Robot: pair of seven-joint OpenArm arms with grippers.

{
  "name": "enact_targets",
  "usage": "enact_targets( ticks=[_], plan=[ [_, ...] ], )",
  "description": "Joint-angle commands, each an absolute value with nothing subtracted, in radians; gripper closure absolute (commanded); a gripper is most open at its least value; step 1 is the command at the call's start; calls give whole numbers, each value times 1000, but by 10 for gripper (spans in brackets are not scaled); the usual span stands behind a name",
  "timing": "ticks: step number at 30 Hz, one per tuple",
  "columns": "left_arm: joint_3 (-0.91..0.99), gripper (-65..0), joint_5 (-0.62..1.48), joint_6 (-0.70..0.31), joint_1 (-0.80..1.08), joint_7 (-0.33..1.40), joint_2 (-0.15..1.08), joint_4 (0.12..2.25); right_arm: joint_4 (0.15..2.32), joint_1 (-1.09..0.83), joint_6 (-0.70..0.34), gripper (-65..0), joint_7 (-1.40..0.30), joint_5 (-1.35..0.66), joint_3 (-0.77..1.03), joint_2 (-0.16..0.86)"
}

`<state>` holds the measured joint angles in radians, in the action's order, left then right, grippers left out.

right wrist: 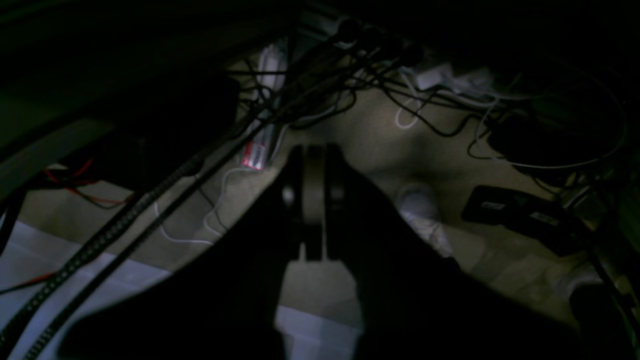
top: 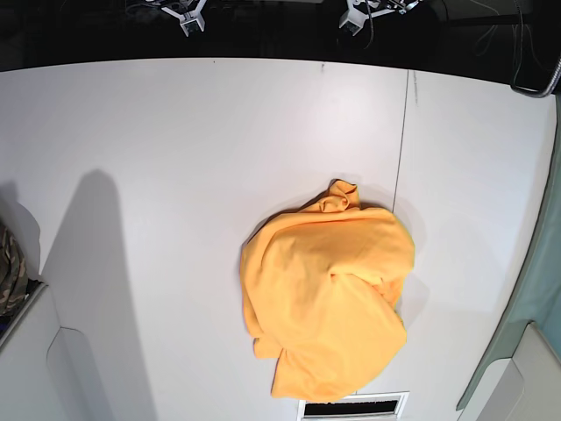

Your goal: Layout the t-shirt on the table in an organized manner, then fold the t-shirt properly

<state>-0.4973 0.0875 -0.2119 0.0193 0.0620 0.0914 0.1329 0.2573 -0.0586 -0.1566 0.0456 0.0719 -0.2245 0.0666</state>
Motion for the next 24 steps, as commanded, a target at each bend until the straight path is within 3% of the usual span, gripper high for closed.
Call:
enact_targets(
  ticks=[1, 16, 24],
  plan=[
    [-496, -4, 89, -221, 21, 56, 94, 136, 263, -64, -153, 0, 56, 72, -223, 69],
    [-496, -4, 89, -221, 52, 35, 95, 141, 276, -64, -153, 0, 56, 72, -223, 71],
    [-495, -4, 95, -223, 157, -2, 118, 245, 359, -145, -153, 0, 56, 72, -223, 94]
  ],
)
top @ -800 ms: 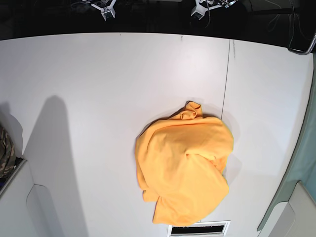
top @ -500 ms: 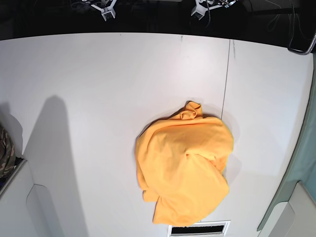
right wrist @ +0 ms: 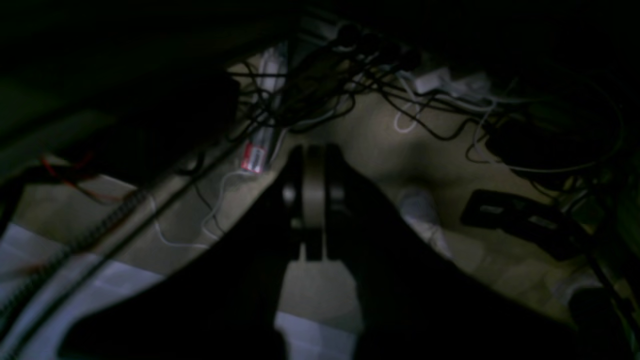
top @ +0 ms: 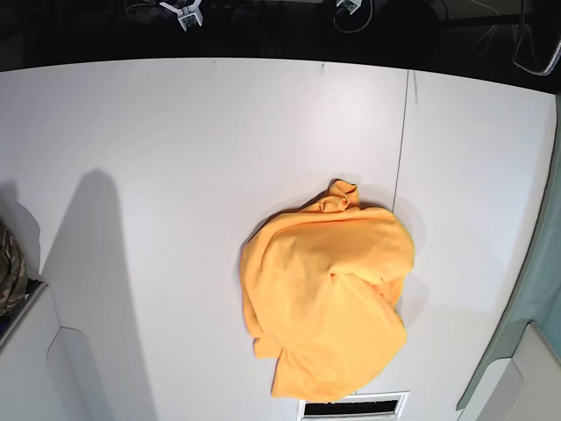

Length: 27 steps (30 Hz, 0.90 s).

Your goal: Layout the t-shirt on the table in an organized manner, then fold the t-shirt properly

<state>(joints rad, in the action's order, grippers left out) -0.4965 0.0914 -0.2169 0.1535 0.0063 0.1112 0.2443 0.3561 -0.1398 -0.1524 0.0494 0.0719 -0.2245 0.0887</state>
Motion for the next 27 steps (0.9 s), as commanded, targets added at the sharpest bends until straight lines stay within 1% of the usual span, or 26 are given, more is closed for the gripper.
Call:
enact_targets(
  ticks=[1, 4, 8, 12, 17, 20, 25, 27],
  plan=[
    [-488, -4, 100, -232, 173, -4, 120, 268, 387, -167, -153, 0, 56, 72, -223, 102],
    [-430, -4, 126, -273, 230, -9, 145, 344, 486, -244, -153, 0, 56, 71, -223, 126],
    [-277, -4, 172, -407, 318, -22, 179, 479, 654, -366, -153, 0, 56, 70, -223, 173],
    [-112, -4, 212, -502, 425, -22, 206, 650, 844, -487, -154, 0, 56, 12, -223, 228],
    [35, -4, 254, -516, 567, -19, 237, 904, 1105, -623, -157, 0, 51, -87, -223, 305],
    [110, -4, 286, -529, 653, -19, 248, 1066, 1265, -695, -157, 0, 34, -98, -223, 346],
    [229, -5, 319, -530, 778, -19, 263, 1331, 1511, -766, -157, 0, -93, -98, -222, 394],
    [271, -5, 319, -572, 816, -18, 270, 1434, 1594, -778, -157, 0, -138, -98, -219, 405]
  ],
)
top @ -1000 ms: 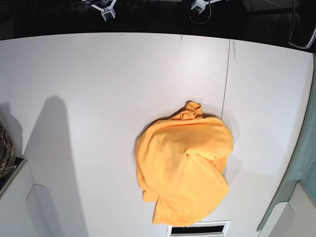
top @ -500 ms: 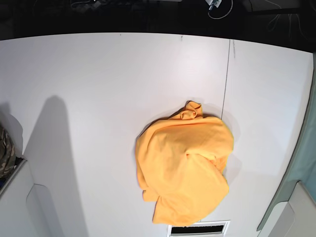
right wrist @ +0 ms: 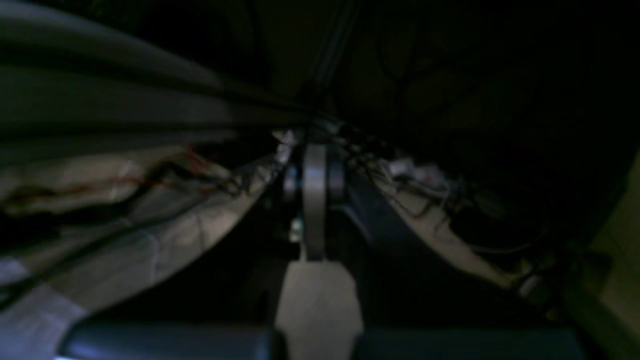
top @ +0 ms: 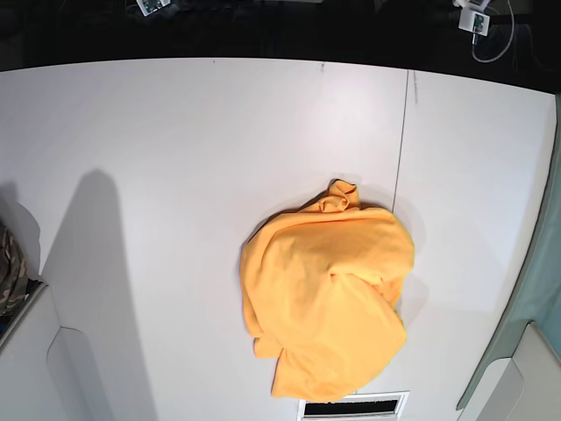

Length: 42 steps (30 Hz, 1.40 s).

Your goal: Layout the t-shirt on the table in an organized manner, then fold the t-shirt properly

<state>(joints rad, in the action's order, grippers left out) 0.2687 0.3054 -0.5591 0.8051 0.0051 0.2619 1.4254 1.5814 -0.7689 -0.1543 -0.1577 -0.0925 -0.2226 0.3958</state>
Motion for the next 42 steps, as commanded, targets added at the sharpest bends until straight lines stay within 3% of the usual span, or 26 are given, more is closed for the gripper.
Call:
enact_targets(
  ticks=[1, 5, 10, 13, 16, 18, 23, 26, 33, 35, 38, 42],
  plan=[
    [295, -5, 319, -598, 833, -17, 270, 1481, 1631, -779, -157, 0, -157, -98, -214, 407],
    [389, -6, 327, -679, 874, -4, 270, 1657, 1762, -776, -157, 0, -209, -117, -187, 407],
    [452, -52, 432, -674, 881, 65, 334, 1814, 1899, -751, -157, 0, -209, -193, -154, 406],
    [453, -145, 443, -632, 870, 64, 397, 1866, 1921, -672, -157, 0, -209, -211, -153, 400],
    [453, -289, 445, -610, 819, 65, 456, 1876, 1920, -552, -156, 0, -210, -229, -152, 375],
    [448, -341, 445, -609, 764, 65, 487, 1873, 1908, -462, -156, -42, -210, -229, -152, 348],
    [329, -348, 445, -529, 538, 110, 561, 1794, 1767, -222, -157, -274, -211, -255, -152, 238],
    [200, -366, 445, -494, 362, 125, 579, 1672, 1600, -86, -151, -352, -210, -250, -150, 154],
    [-43, -366, 445, -482, 2, 123, 546, 1337, 1140, 200, -150, -354, -181, -221, -123, 11],
    [-83, -366, 445, -483, -83, 123, 517, 1241, 1035, 263, -203, -354, -180, -221, -117, -16],
    [-127, -366, 445, -484, -184, 123, 469, 1111, 923, 332, -293, -354, -179, -220, -117, -59],
    [-154, -365, 445, -487, -248, 119, 414, 998, 840, 377, -292, -353, -175, -220, -117, -107]
  ],
)
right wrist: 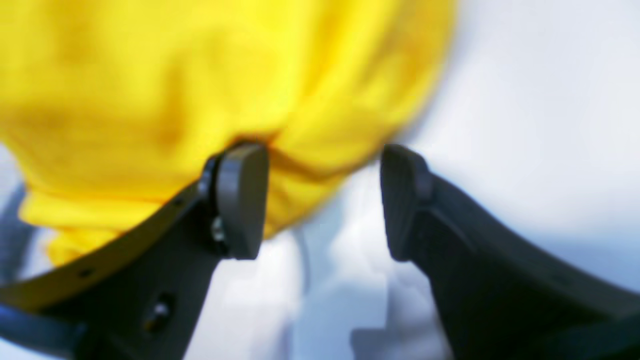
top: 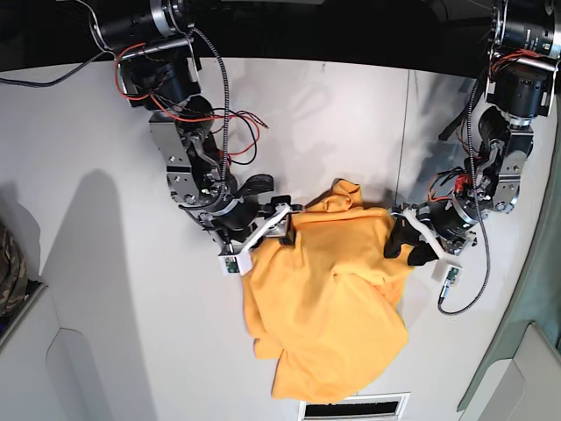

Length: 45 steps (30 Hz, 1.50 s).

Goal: Layout the t-shirt on the table in an organized manner, then fold the t-shirt properly
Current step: 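Lower both grippers onto the crumpled orange t-shirt and pinch its edges, then drag the shirt with the right gripper away from the left gripper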

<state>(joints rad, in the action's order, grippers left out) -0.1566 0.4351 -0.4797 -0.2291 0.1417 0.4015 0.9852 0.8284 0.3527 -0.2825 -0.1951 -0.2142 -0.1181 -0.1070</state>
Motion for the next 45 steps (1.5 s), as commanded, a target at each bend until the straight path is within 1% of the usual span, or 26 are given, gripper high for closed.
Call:
enact_targets(
  ticks=[1, 2, 3, 4, 5, 6, 7, 8, 10, 13, 15, 16, 20, 25, 28, 31, 33, 36, 37, 40, 41, 43, 45],
  plan=[
    [-153, -362, 445, -485, -254, 107, 402, 981, 826, 386, -292, -351, -171, -216, -117, -115],
    [-153, -334, 445, -482, -258, 95, 393, 968, 815, 391, -293, -351, -169, -216, -117, -118],
    [-153, -268, 445, -483, -260, 86, 386, 960, 809, 394, -294, -334, -155, -214, -117, -120],
    [-153, -170, 445, -483, -260, 86, 380, 959, 807, 393, -294, -291, -126, -200, -117, -120],
    [-153, -62, 445, -483, -260, 87, 377, 959, 807, 392, -293, -225, -96, -178, -117, -119],
    [-153, 0, 445, -483, -260, 87, 377, 960, 807, 392, -293, -138, -69, -150, -117, -119],
    [-153, 0, 445, -483, -260, 87, 380, 960, 808, 393, -293, -43, -43, -122, -117, -119],
    [-153, 0, 447, -483, -260, 87, 387, 963, 814, 396, -293, 0, -37, -88, -117, -119],
    [-153, 0, 477, -508, -260, 87, 410, 979, 837, 396, -295, 0, -38, -25, -117, -116],
    [-153, 0, 527, -611, -260, 87, 467, 1035, 912, 395, -295, 0, -51, -3, -117, -113],
    [-153, 0, 558, -688, -252, 88, 510, 1093, 1006, 383, -296, 0, -70, -4, -117, -109],
    [-153, 0, 576, -698, -244, 88, 531, 1129, 1066, 370, -297, 0, -79, -5, -117, -104],
    [-149, 0, 654, -698, -195, 144, 597, 1291, 1359, 318, -324, 0, -162, -36, -117, -73],
    [-136, 0, 689, -698, -127, 188, 651, 1508, 1704, 313, -326, 0, -376, -88, -117, -11],
    [-136, 0, 699, -698, -78, 211, 668, 1665, 1864, 312, -325, 0, -472, -91, -114, 30],
    [-136, 0, 705, -698, -43, 299, 665, 1813, 1974, 312, -318, 0, -538, -99, -106, 50],
    [-136, 0, 723, -698, -23, 350, 659, 1876, 1998, 312, -318, 0, -538, -117, -105, 49],
    [-136, 0, 720, -635, 4, 365, 643, 1896, 1977, 312, -318, 0, -532, -144, -105, 38],
    [-136, 0, 714, -613, 10, 371, 635, 1888, 1956, 312, -318, 0, -532, -144, -105, 32],
    [-136, 0, 714, -603, 18, 389, 600, 1843, 1843, 313, -320, 0, -532, -177, -120, 30],
    [-136, -13, 713, -603, 17, 394, 589, 1821, 1795, 313, -328, 0, -532, -192, -131, 30],
    [-136, -107, 714, -603, 17, 393, 571, 1773, 1684, 312, -363, -8, -532, -203, -160, 30],
    [-136, -187, 713, -603, 17, 393, 550, 1726, 1564, 312, -371, -203, -532, -202, -189, 30]
  ],
)
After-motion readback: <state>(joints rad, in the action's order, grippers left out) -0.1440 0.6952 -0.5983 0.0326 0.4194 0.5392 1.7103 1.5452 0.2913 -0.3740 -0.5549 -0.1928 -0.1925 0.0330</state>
